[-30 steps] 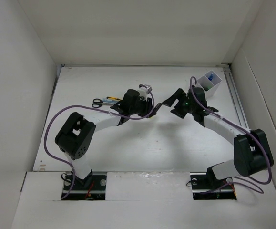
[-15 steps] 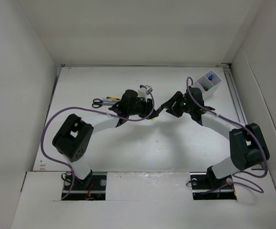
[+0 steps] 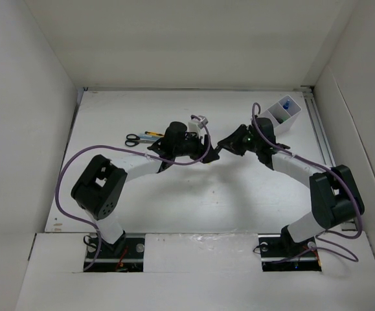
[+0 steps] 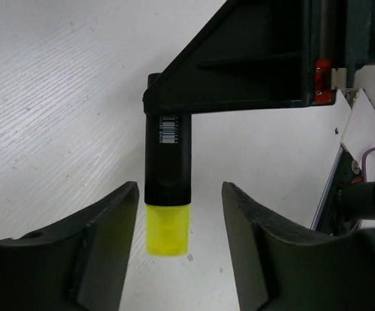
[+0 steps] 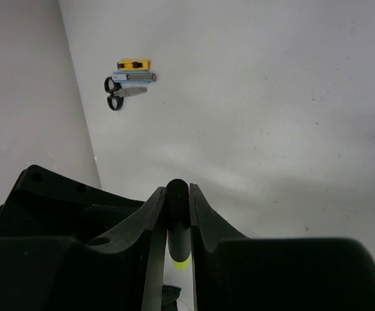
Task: Sort the stationery into containers
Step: Pick up the pen from the center of the board, then place the pen in the storage box.
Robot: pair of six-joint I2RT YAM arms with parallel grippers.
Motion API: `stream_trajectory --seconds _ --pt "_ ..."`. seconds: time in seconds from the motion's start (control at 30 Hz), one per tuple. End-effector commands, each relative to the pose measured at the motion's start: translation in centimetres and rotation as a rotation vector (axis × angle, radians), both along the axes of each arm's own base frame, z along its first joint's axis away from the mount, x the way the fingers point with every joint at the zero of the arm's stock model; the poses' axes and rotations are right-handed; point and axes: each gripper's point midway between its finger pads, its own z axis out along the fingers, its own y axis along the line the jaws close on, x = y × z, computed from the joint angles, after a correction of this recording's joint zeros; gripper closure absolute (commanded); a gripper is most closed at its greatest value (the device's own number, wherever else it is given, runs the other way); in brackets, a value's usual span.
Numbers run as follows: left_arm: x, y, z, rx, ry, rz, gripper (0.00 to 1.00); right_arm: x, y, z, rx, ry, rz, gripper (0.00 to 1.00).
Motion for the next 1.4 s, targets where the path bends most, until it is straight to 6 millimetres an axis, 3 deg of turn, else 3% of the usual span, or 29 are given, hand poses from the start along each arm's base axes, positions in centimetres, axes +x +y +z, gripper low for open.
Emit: stream_trajectory --seconds 0.0,0.07,0.1,0.2,0.27,0.3,0.33,0.5,0.53,0.57,0.6,0.67,0.73,0.8,0.83,0.87,1.03,1.17,1.33,1.37 --pt "-0.2 -0.6 3.6 -0.091 -0.081 -0.032 0.47 1.7 -0.2 3.0 0.027 -0.088 -0.053 0.87" --pt "0.0 -0.5 4.2 -0.097 -0.097 -0.019 0.44 2.0 -0.5 4.2 0.034 -0.115 -0.076 0.88" --pt "0.2 -0.5 5.7 -0.114 -0.127 -0.008 0.43 2.7 -1.0 4.7 0.032 -0.127 -0.099 0.88" --pt "0.5 0.1 7.6 -0.122 -0.160 0.032 0.40 4.2 -3.5 5.5 0.011 -0.152 -0.195 0.89" --pt "0.6 0.5 8.7 -0.126 -0.188 0.048 0.37 5.6 -6.4 6.1 -0.008 -0.168 -0.303 0.89" --pt "0.7 0.8 10.1 -0.141 -0.217 0.069 0.35 6.6 -9.1 6.5 -0.040 -0.174 -0.399 0.89" --pt "0.5 1.1 10.1 -0.139 -0.220 0.078 0.35 6.8 -9.8 7.0 -0.055 -0.191 -0.440 0.90" --pt "0.0 2.5 10.8 -0.135 -0.239 0.127 0.31 9.2 -19.9 9.9 -0.216 -0.244 -0.859 0.90" --pt "0.0 2.7 10.8 -0.133 -0.240 0.137 0.25 9.3 -21.4 10.6 -0.238 -0.253 -0.920 0.90" --pt "-0.3 2.9 11.3 -0.137 -0.245 0.137 0.00 9.4 -23.2 10.6 -0.287 -0.255 -1.011 0.90" --pt "-0.4 3.0 10.8 -0.130 -0.237 0.137 0.00 9.7 -24.3 11.5 -0.302 -0.265 -1.061 0.90" --pt "-0.7 3.2 11.7 -0.146 -0.243 0.140 0.00 10.4 -25.7 11.5 -0.355 -0.269 -1.130 0.90" --pt "-0.7 3.6 11.2 -0.142 -0.221 0.170 0.00 11.0 -28.3 11.7 -0.478 -0.259 -1.252 0.90" --pt "-0.3 4.0 10.8 -0.125 -0.218 0.202 0.00 11.8 -29.1 11.3 -0.547 -0.234 -1.288 0.90" --pt "-0.1 4.2 10.6 -0.119 -0.207 0.222 0.00 12.3 -29.6 12.4 -0.582 -0.226 -1.311 0.90" --pt "0.1 4.4 10.4 -0.109 -0.203 0.238 0.00 13.0 -29.7 10.8 -0.650 -0.191 -1.311 0.92" --pt "1.3 6.2 10.6 -0.064 -0.214 0.357 0.00 13.9 -30.1 10.6 -0.805 -0.177 -1.352 0.93" --pt "2.2 7.7 11.0 -0.043 -0.227 0.459 0.00 14.5 -30.2 10.8 -0.821 -0.180 -1.355 0.93" --pt "2.1 10.4 11.4 -0.034 -0.251 0.575 0.00 14.9 -29.8 9.5 -0.851 -0.160 -1.339 0.93" --pt "2.1 11.2 12.4 -0.054 -0.279 0.614 0.00 14.9 -29.8 9.5 -0.861 -0.158 -1.333 0.93"
